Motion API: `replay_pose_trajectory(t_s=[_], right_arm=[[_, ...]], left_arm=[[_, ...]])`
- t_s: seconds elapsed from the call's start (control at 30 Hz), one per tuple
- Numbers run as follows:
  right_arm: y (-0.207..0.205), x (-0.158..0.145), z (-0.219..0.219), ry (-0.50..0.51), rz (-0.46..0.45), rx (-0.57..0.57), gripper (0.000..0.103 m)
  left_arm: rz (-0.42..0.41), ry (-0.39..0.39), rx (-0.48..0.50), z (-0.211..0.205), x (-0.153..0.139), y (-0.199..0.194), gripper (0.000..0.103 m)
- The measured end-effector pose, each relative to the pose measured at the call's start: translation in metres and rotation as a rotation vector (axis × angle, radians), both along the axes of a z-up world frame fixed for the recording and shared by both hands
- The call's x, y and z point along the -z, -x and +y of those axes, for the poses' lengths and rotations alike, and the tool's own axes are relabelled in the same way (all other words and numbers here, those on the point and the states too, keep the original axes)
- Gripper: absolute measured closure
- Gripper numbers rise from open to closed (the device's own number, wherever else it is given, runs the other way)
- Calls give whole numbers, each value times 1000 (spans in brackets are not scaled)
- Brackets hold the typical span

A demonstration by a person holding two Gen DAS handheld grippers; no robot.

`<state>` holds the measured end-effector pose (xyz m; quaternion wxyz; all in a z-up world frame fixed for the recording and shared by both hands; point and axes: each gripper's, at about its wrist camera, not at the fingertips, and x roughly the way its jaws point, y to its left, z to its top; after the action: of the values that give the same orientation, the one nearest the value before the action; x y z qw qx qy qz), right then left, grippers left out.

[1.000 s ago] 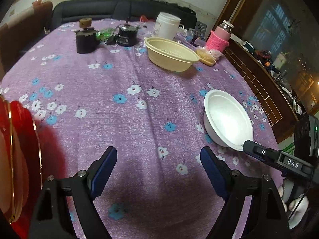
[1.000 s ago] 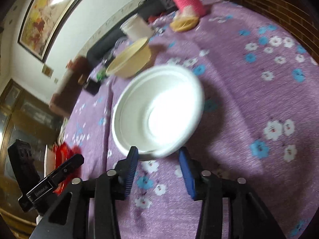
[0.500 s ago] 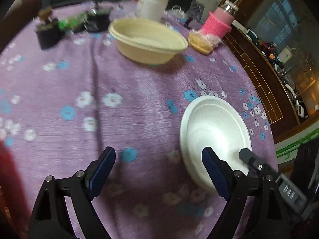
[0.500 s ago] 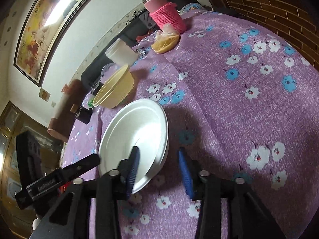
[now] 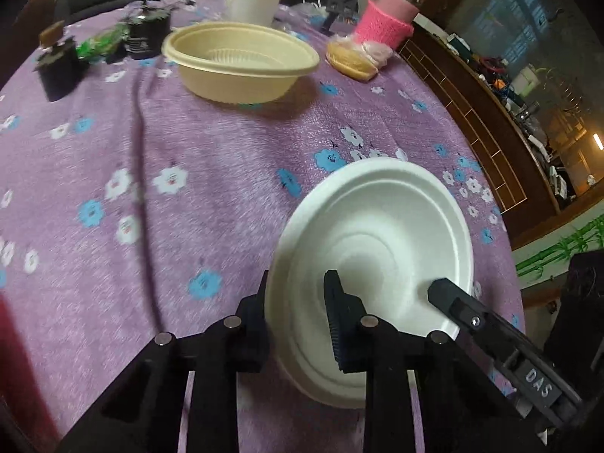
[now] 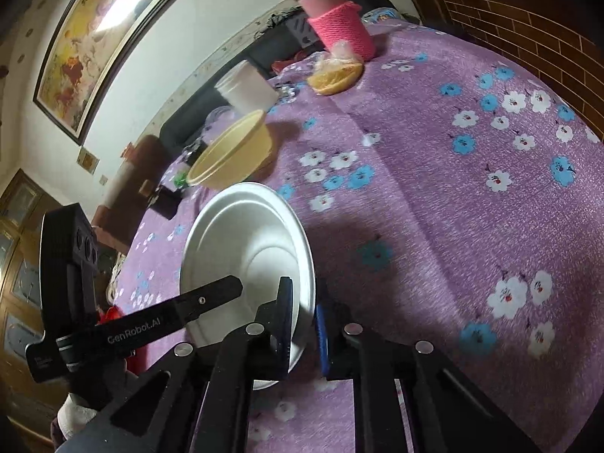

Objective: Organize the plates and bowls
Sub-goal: 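Lift the small white bowl and carry it toward the plate stack, then lower the small white bowl into the large white bowl, open, withdraw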

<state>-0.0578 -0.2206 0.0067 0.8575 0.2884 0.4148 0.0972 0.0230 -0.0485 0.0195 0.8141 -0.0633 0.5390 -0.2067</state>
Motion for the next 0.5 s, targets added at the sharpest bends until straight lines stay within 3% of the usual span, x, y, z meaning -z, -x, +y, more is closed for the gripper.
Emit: replay_pose_trajectory(t_s=[0.23,0.5], right_arm=[[16,-40,44,-3,-73,-89,92],[20,-89,147,-19,-177,-283,91]], left_arm=[[-106,72,-70,65,-58,55,79],[-227,52,-271,173,-102,105,77]])
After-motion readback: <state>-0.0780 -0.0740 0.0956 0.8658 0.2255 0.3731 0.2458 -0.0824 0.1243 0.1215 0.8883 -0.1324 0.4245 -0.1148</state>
